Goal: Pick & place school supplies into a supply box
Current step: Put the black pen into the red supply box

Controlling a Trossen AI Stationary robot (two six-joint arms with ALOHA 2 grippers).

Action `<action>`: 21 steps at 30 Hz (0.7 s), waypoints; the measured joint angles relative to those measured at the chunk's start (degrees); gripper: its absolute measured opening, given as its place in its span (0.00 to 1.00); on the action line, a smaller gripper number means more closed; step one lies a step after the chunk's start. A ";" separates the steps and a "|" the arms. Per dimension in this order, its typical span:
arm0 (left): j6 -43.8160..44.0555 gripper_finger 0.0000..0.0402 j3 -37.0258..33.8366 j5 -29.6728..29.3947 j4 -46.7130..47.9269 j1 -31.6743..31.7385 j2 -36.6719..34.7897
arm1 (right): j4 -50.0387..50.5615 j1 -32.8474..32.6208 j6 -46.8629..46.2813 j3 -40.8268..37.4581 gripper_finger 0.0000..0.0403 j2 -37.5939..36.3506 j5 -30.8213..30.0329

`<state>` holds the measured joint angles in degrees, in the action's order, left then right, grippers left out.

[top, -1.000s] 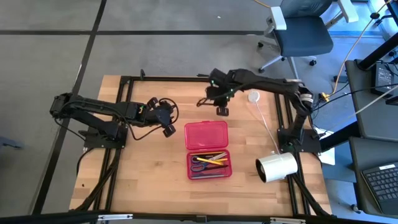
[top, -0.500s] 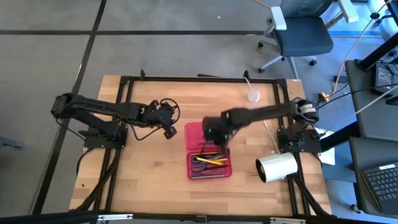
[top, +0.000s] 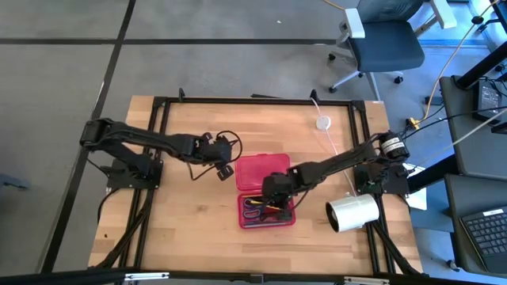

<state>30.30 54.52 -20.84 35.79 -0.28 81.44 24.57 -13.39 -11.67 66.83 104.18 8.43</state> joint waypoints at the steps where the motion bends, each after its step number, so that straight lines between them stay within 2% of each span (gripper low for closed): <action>1: 0.00 0.24 0.00 0.24 0.01 0.36 0.66 | -0.70 0.00 -0.37 -0.74 0.11 0.00 0.01; 8: 0.87 0.23 0.00 0.47 0.21 2.89 4.01 | -4.50 0.00 -1.80 -4.08 0.11 0.00 -0.35; 13: 0.94 0.23 0.00 1.73 0.06 5.02 6.43 | -5.37 0.00 -3.24 -4.31 0.11 0.00 -6.89; 21: 0.02 0.24 0.02 4.11 -0.27 6.52 9.52 | -0.95 0.00 -4.20 -4.31 0.11 0.00 -6.85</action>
<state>30.33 54.54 -16.73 35.52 6.24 90.96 23.62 -13.39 -15.88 62.52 104.18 1.58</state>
